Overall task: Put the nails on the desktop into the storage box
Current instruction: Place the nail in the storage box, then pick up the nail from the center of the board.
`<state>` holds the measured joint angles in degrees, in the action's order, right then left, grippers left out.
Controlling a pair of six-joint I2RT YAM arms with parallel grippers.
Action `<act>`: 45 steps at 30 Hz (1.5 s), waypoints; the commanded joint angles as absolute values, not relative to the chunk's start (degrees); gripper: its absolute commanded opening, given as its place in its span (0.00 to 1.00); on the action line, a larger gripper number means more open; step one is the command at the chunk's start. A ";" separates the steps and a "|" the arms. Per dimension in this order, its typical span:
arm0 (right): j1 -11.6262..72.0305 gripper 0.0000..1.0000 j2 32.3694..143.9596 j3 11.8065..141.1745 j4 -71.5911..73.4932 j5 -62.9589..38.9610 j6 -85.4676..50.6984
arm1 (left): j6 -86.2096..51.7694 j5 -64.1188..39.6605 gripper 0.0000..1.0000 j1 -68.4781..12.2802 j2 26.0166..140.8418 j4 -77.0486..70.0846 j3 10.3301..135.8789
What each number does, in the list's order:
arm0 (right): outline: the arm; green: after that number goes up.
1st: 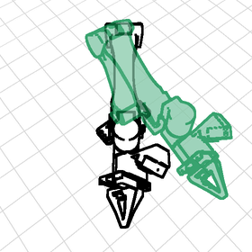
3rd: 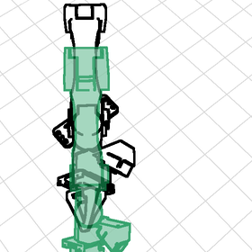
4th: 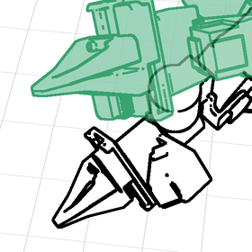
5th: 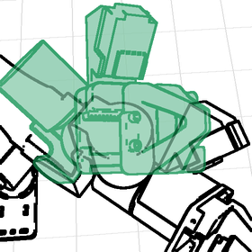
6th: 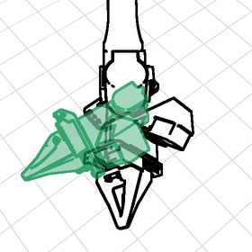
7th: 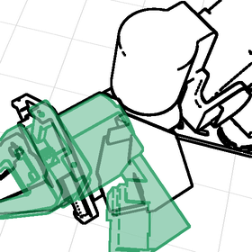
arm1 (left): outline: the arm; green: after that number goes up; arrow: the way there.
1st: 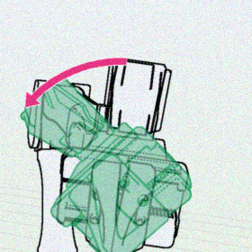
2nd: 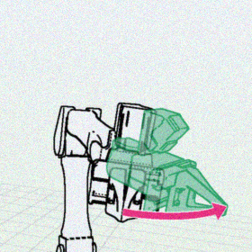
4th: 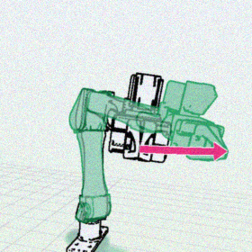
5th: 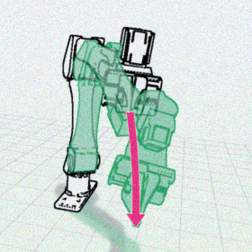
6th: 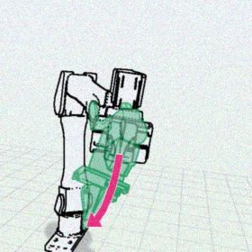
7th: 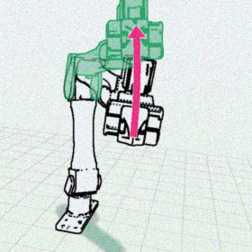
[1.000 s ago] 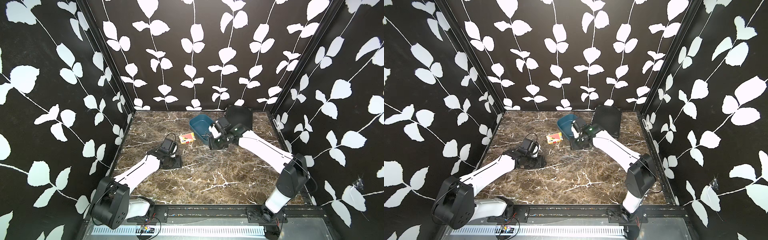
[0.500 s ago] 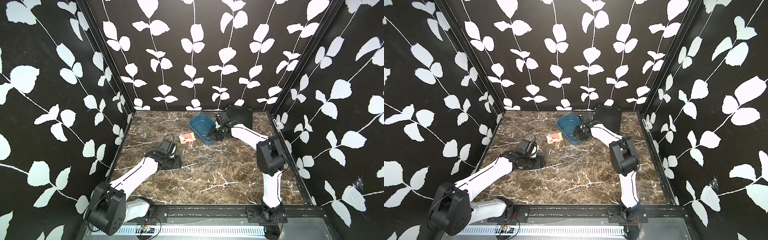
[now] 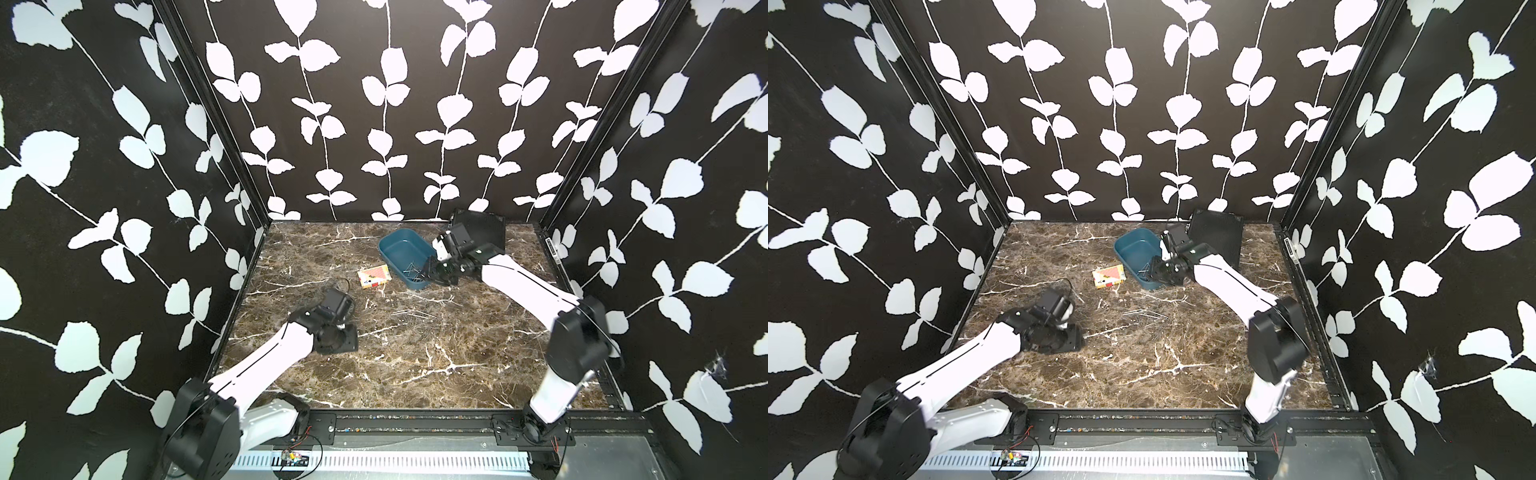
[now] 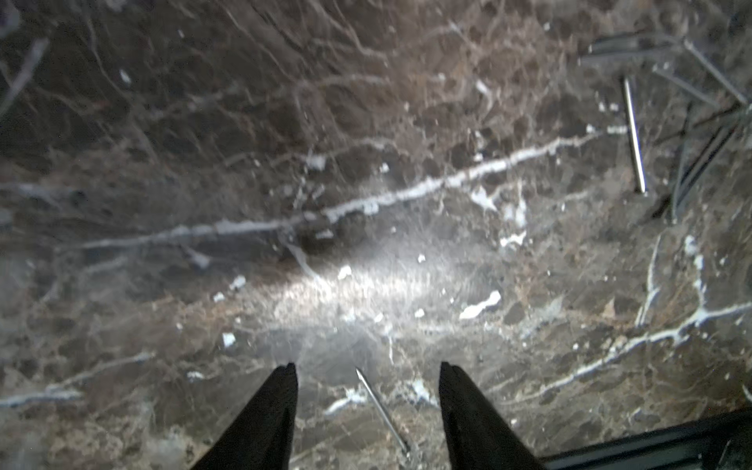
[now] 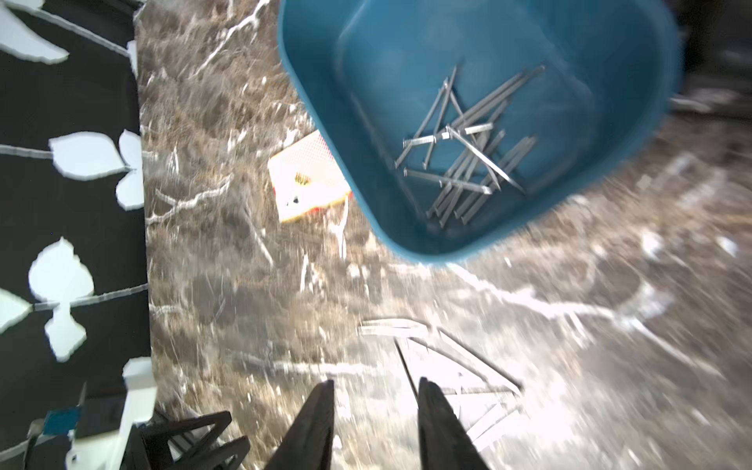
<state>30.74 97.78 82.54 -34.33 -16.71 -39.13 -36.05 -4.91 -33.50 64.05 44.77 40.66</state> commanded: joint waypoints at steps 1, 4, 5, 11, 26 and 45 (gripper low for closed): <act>30.66 0.35 97.68 78.98 -36.27 -14.93 -36.51 | -44.02 -2.12 0.58 -36.31 62.85 51.11 38.02; 31.20 0.35 97.48 78.88 -36.91 -15.19 -36.48 | -48.13 -3.06 0.58 -37.17 60.99 48.96 35.00; 31.35 0.34 97.47 79.03 -37.06 -15.27 -36.43 | -49.16 -3.61 0.58 -37.30 60.92 48.57 34.54; 32.90 0.34 97.72 80.58 -38.79 -16.00 -35.46 | -55.19 -7.14 0.56 -39.77 65.30 42.71 31.98; 32.32 0.33 92.57 79.15 -37.35 -22.28 -29.52 | -67.91 -2.32 0.49 -50.54 75.54 40.38 34.08; 31.62 0.34 79.86 72.06 -35.12 -22.92 -27.99 | -64.95 -2.87 0.00 -55.28 84.61 41.70 38.01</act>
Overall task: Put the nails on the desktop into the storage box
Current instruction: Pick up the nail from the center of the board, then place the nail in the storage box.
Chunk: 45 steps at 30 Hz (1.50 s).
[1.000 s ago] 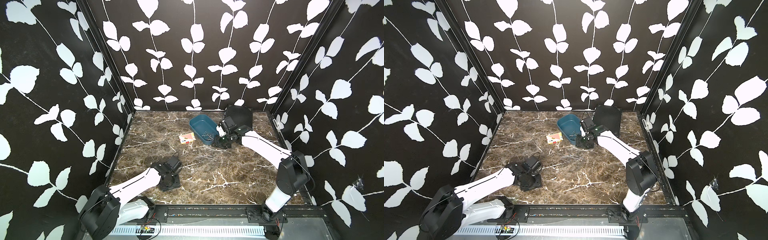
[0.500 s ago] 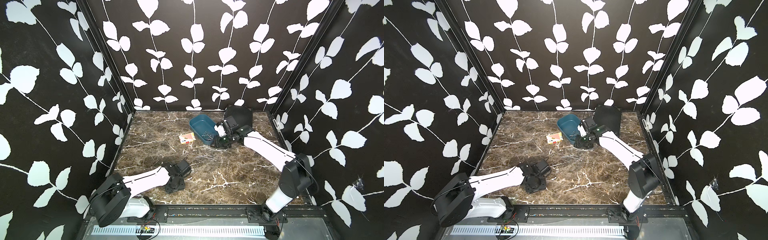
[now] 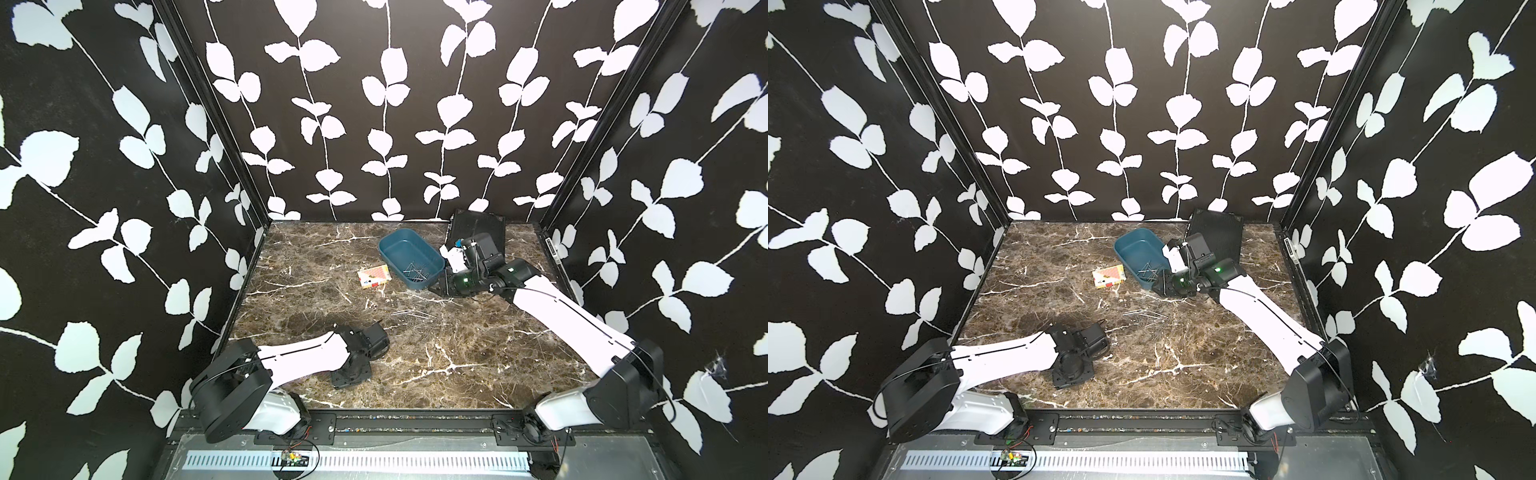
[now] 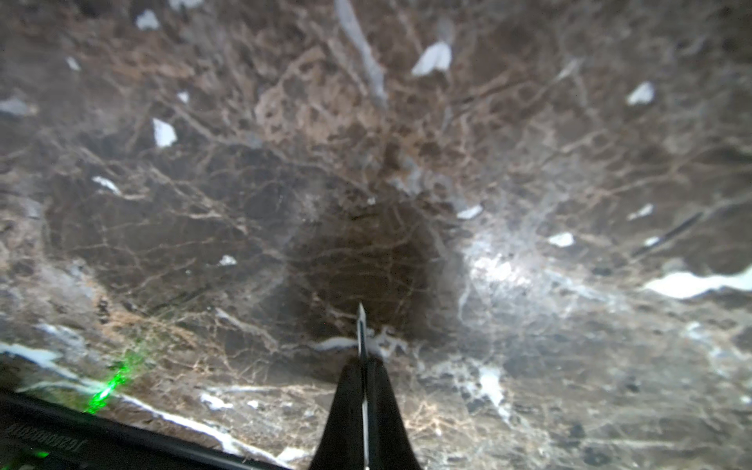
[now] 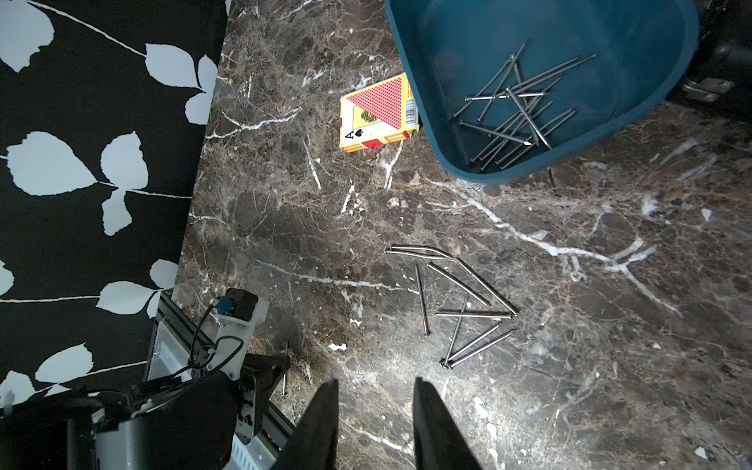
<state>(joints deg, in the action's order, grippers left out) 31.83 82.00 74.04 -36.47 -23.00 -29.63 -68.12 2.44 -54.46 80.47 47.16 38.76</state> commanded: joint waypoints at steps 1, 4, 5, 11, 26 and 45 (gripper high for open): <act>31.60 0.35 79.65 71.67 -34.95 -22.88 -27.87 | -63.64 -2.59 0.00 -55.28 84.72 42.28 39.40; 31.23 0.36 79.63 70.85 -34.71 -23.38 -28.12 | -58.61 -0.94 0.00 -54.63 85.38 45.03 45.75; 31.17 0.37 79.71 70.79 -34.88 -23.38 -28.34 | -56.12 -0.50 0.00 -54.22 85.58 45.26 48.27; 30.26 0.38 80.60 71.51 -35.99 -20.91 -29.09 | -37.90 0.86 0.00 -48.45 89.76 50.00 64.86; 28.47 0.39 75.91 69.68 -38.43 -11.66 -41.96 | -1.54 1.14 0.00 -37.02 119.19 56.00 115.67; 30.24 0.40 65.12 61.86 -44.67 -5.96 -48.35 | -6.04 -13.97 0.23 -36.01 136.43 46.93 128.51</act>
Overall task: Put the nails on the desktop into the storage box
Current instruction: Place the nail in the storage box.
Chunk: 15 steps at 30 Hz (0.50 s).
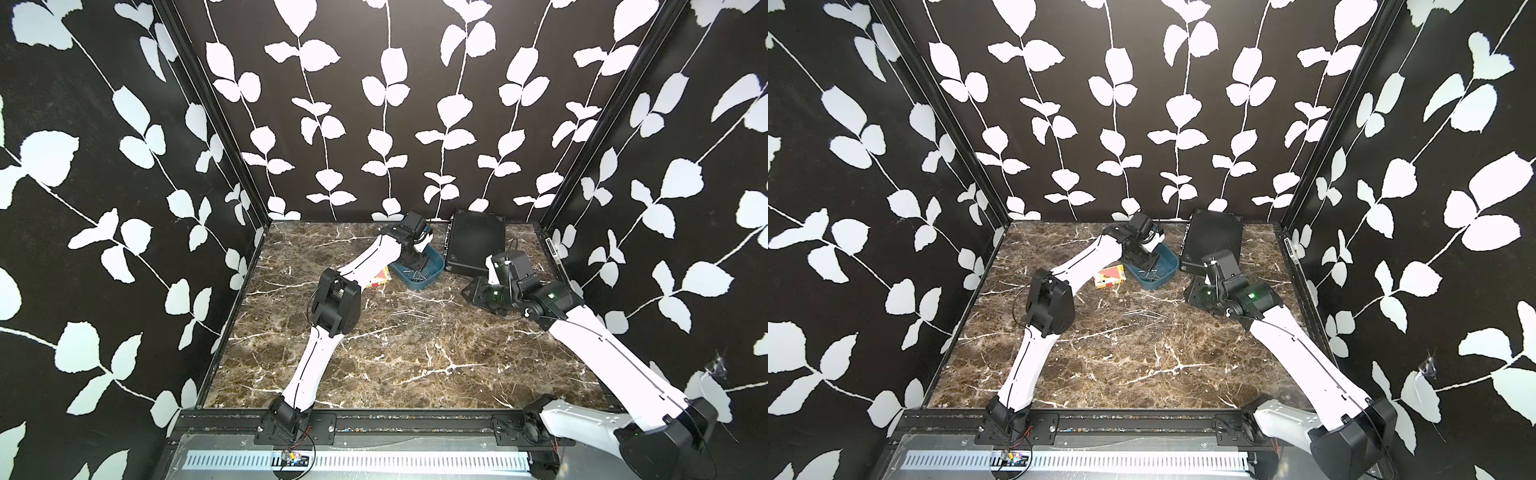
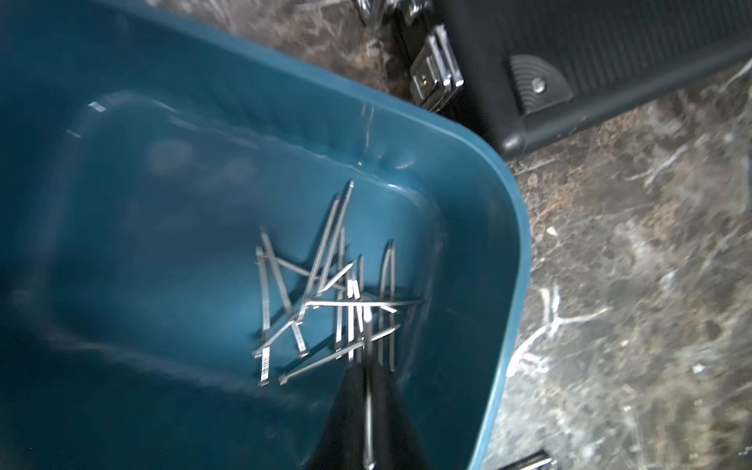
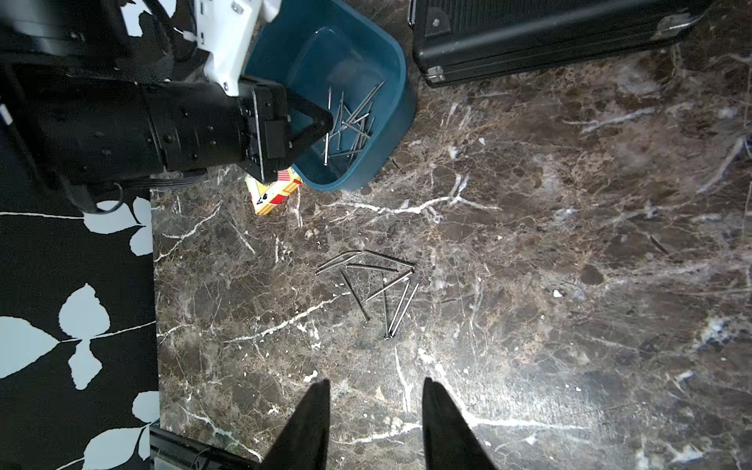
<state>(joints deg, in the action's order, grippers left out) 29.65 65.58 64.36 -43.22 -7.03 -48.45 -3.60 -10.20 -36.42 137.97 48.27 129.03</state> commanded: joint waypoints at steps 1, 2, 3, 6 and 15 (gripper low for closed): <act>30.28 0.40 65.56 61.19 -44.91 -6.76 -47.44 | -6.80 -14.13 0.27 -36.11 135.96 47.02 128.42; 30.26 0.40 66.00 60.69 -44.91 -7.90 -46.35 | -7.30 -14.08 0.31 -36.21 135.36 47.11 128.41; 30.30 0.41 66.69 60.26 -44.99 -9.17 -44.84 | -7.83 -13.79 0.34 -36.45 134.42 47.27 128.40; 30.45 0.41 68.97 60.47 -46.32 -11.44 -39.76 | -10.18 -12.40 0.42 -37.15 130.93 48.30 128.41; 31.04 0.42 79.00 57.92 -38.44 -18.34 -24.63 | -14.48 -4.22 0.54 -37.87 104.94 50.32 103.30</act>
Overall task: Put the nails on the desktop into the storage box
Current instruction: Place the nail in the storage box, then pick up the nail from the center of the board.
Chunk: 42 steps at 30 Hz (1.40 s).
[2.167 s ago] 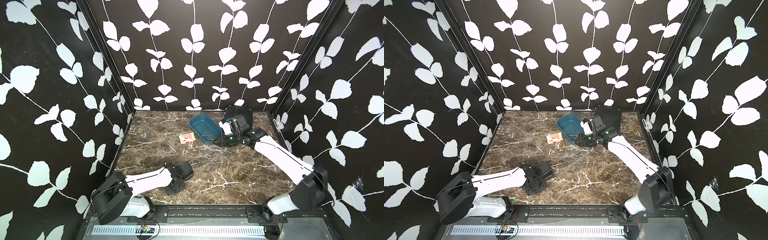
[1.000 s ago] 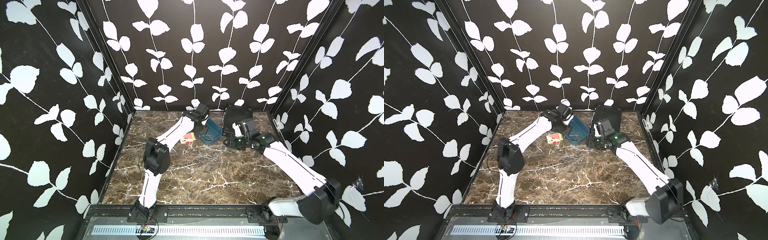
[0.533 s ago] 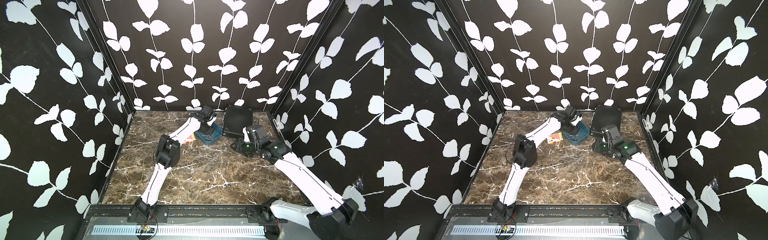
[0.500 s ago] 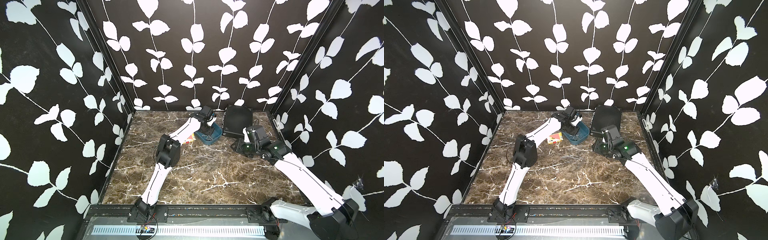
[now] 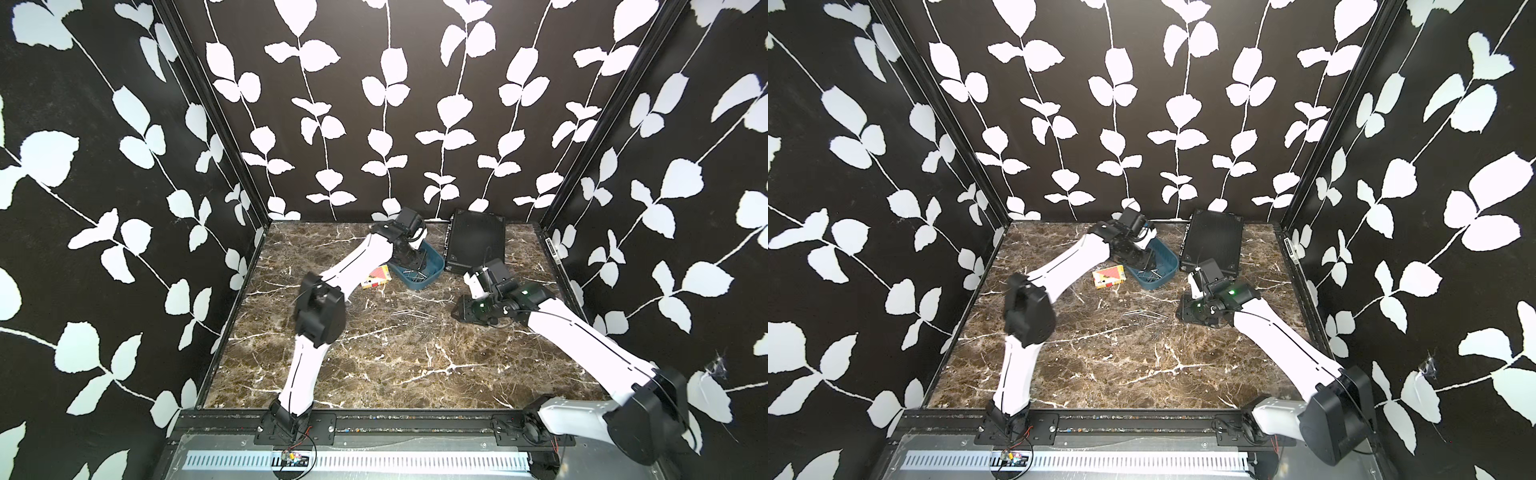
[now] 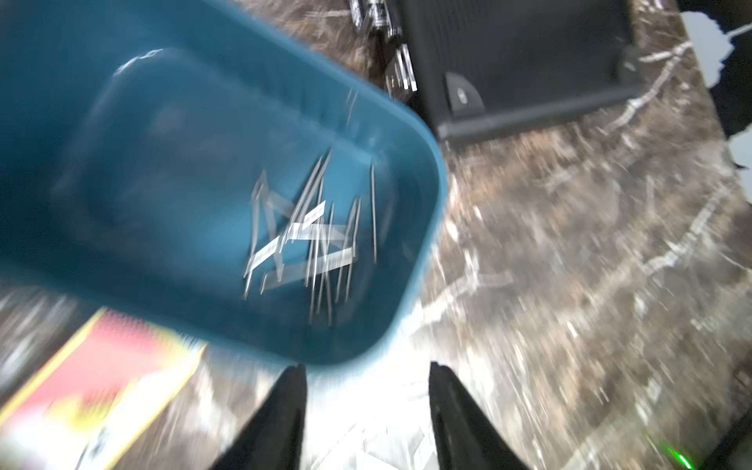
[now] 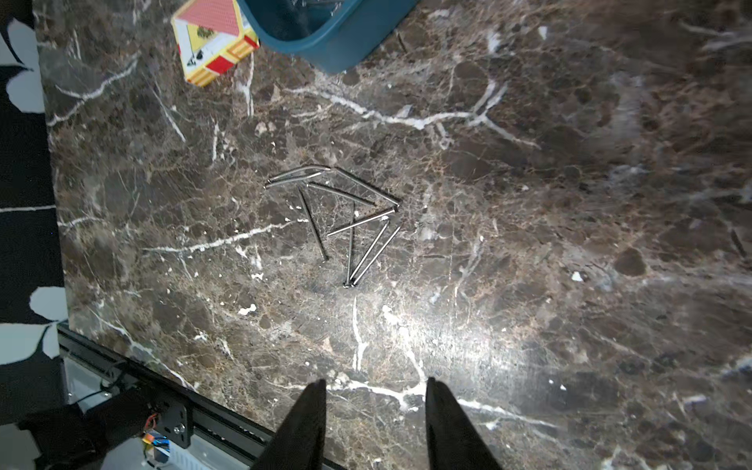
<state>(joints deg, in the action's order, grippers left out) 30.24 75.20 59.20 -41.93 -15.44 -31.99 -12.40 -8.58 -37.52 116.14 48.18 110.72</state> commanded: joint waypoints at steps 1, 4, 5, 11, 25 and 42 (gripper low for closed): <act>31.65 0.42 81.09 59.40 -39.15 -18.10 -22.49 | -15.33 -3.46 0.55 -37.80 100.87 50.10 97.88; 34.03 0.43 85.98 63.31 -40.12 -14.22 -16.24 | -16.90 -2.09 0.57 -37.71 91.74 50.78 85.64; 34.43 0.43 87.45 64.13 -39.56 -13.21 -14.66 | -17.25 -1.59 0.58 -37.70 89.73 50.80 82.43; 34.98 0.43 98.65 70.41 -41.71 -10.04 -11.60 | -19.37 -2.59 0.59 -36.61 82.66 49.67 70.23; 36.20 0.43 108.14 80.17 -39.90 -5.62 -12.61 | -18.14 -4.21 0.60 -36.38 82.40 50.27 66.53; 36.21 0.42 117.54 87.36 -41.93 -5.84 -9.87 | -15.33 -4.66 0.61 -35.76 80.95 51.42 63.64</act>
<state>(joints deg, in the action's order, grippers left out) 35.90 116.42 85.03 -40.82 -6.35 -10.46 -16.51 -4.10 -36.18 82.43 49.87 64.49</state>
